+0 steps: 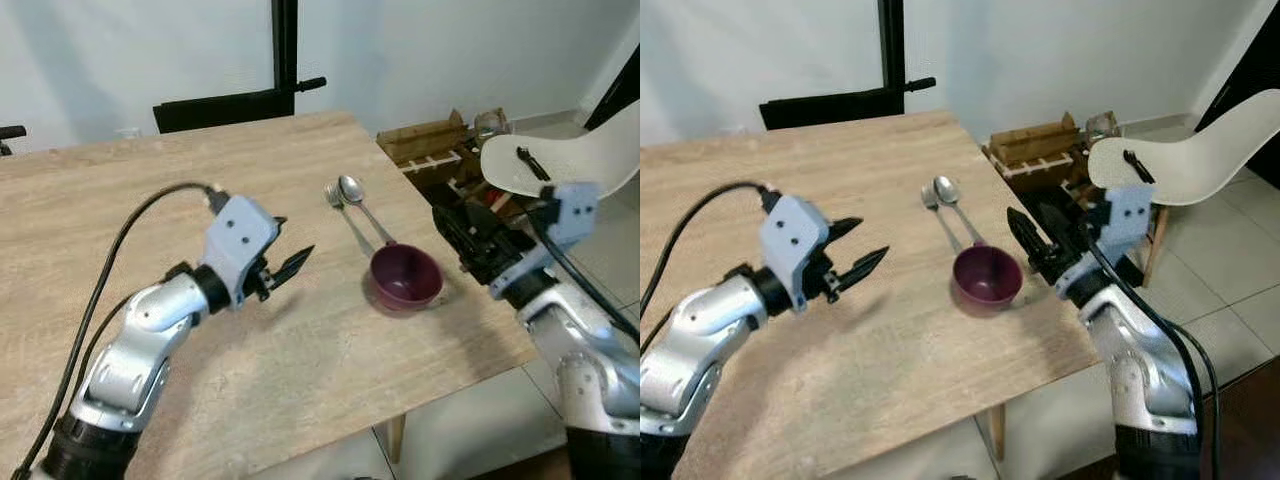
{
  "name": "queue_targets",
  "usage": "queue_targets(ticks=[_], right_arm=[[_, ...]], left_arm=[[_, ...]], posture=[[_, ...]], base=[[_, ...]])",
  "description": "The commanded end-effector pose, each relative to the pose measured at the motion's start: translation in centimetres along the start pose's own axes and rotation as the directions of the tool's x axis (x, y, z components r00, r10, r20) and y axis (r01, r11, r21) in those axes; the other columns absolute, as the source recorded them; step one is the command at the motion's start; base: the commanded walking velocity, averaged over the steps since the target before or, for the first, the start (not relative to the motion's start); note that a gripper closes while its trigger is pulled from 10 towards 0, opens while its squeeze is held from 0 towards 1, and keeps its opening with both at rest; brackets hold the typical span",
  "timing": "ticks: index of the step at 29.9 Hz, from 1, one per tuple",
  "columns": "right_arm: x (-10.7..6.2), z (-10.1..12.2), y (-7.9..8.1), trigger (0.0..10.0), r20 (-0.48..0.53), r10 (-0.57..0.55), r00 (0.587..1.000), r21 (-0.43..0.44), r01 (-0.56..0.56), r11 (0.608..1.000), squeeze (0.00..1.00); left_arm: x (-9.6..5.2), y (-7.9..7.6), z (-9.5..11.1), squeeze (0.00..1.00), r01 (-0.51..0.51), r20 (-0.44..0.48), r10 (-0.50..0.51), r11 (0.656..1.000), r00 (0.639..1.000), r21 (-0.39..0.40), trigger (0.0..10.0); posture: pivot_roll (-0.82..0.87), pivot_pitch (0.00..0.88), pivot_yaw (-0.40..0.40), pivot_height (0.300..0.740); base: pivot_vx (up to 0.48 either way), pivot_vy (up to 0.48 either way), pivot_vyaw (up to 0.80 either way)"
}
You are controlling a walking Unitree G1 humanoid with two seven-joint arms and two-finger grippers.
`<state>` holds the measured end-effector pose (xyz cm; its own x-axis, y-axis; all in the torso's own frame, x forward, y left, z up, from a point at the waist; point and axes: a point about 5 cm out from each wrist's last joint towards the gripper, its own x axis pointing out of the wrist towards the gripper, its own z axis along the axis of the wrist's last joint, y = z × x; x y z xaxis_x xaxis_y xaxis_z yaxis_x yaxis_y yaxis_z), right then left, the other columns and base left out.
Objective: Setting the table
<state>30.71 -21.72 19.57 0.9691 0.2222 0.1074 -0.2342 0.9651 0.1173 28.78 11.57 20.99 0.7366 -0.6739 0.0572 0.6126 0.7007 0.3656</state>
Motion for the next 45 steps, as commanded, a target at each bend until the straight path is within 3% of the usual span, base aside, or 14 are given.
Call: queue_targets(ticks=[1, 3, 9, 10, 14, 17, 22, 24, 32, 38, 40, 42, 45], right_arm=[[-0.2, -0.8, -1.9, 10.0, -0.012, -0.144, 0.99, -0.056, 0.143, 0.988, 0.0], [0.2, -1.7, -2.4, 10.0, -0.014, -0.205, 0.979, -0.098, 0.203, 0.974, 0.0], [1.8, -4.0, -0.8, 10.0, -0.051, -0.172, 0.984, -0.025, 0.171, 0.985, 0.0], [3.1, -5.6, 0.9, 10.0, -0.098, -0.122, 0.988, 0.031, 0.126, 0.992, 0.0], [4.0, -6.6, 2.4, 10.0, -0.129, -0.079, 0.988, 0.077, 0.09, 0.993, 0.0], [4.9, -7.7, 4.2, 10.0, -0.146, -0.028, 0.989, 0.173, 0.053, 0.984, 0.0], [5.8, -8.4, 6.7, 10.0, -0.148, 0.036, 0.988, 0.266, 0.005, 0.964, 0.0], [6.2, -8.7, 8.5, 10.0, -0.146, 0.112, 0.983, 0.301, -0.063, 0.951, 0.0], [6.6, -8.4, 10.5, 10.0, -0.109, 0.255, 0.961, 0.315, -0.209, 0.926, 0.0], [6.8, -8.0, 10.0, 10.0, -0.111, 0.256, 0.96, 0.233, -0.225, 0.946, 0.0], [6.8, -6.7, 8.2, 10.0, -0.092, 0.238, 0.967, 0.09, -0.23, 0.969, 0.0], [6.2, -4.6, 5.9, 10.0, -0.089, 0.274, 0.958, -0.079, -0.281, 0.956, 0.0], [5.7, -3.8, 5.0, 10.0, -0.105, 0.311, 0.945, -0.144, -0.324, 0.935, 0.0]], left_arm=[[-0.2, 0.1, -0.4, 0.0, -0.014, -0.019, 0.014, 1.0, 1.0, -0.013, 10.0], [-0.3, 0.2, -0.6, 0.0, -0.029, -0.022, 0.029, 0.999, 0.999, -0.024, 10.0], [-0.4, 0.6, -0.6, 0.0, -0.074, -0.022, 0.073, 0.996, 0.997, -0.043, 10.0], [-0.8, 1.9, -0.4, 0.0, -0.153, -0.028, 0.152, 0.987, 0.988, -0.045, 10.0], [-1.4, 3.1, -0.4, 0.0, -0.231, -0.042, 0.229, 0.972, 0.972, -0.044, 10.0], [-2.9, 4.8, -0.9, 0.0, -0.336, -0.083, 0.332, 0.941, 0.94, -0.039, 10.0], [-4.5, 6.2, -1.3, 0.0, -0.43, -0.119, 0.423, 0.901, 0.898, -0.047, 10.0], [-5.0, 6.4, -1.4, 0.0, -0.443, -0.131, 0.435, 0.896, 0.891, -0.04, 10.0], [-5.0, 6.3, -1.4, 0.0, -0.446, -0.141, 0.437, 0.894, 0.888, -0.041, 10.0], [-4.7, 6.1, -1.4, 0.0, -0.439, -0.141, 0.43, 0.897, 0.892, -0.045, 10.0], [-4.5, 6.0, -1.3, 0.0, -0.434, -0.138, 0.425, 0.9, 0.895, -0.047, 10.0], [-4.4, 6.0, -1.2, 0.0, -0.423, -0.132, 0.414, 0.905, 0.901, -0.047, 10.0], [-4.3, 6.0, -1.2, 0.0, -0.417, -0.13, 0.408, 0.908, 0.903, -0.046, 10.0]], posture=[[-0.09, 0.0, 0.006, 0.74], [-0.09, 0.0, 0.007, 0.74], [-0.08, 0.001, 0.017, 0.74], [-0.05, 0.005, 0.017, 0.74], [-0.03, 0.007, 0.016, 0.74], [-0.01, 0.008, 0.014, 0.74], [0.01, 0.016, 0.01, 0.74], [0.01, 0.017, 0.009, 0.74], [0.01, 0.018, 0.007, 0.74], [0.0, 0.018, 0.009, 0.74], [0.0, 0.014, 0.011, 0.74], [-0.01, 0.01, 0.013, 0.74], [-0.01, 0.01, 0.013, 0.74]], base=[[0.0, 0.0, 0.0], [0.0, 0.0, 0.0], [0.0, 0.0, 0.0], [0.0, 0.0, 0.0], [0.0, 0.0, 0.0], [0.0, 0.0, 0.0], [0.0, 0.0, 0.0], [0.0, 0.0, 0.0], [0.0, 0.0, 0.0], [0.0, 0.0, 0.0], [0.0, 0.0, 0.0], [0.0, 0.0, 0.0], [0.0, 0.0, 0.0]])
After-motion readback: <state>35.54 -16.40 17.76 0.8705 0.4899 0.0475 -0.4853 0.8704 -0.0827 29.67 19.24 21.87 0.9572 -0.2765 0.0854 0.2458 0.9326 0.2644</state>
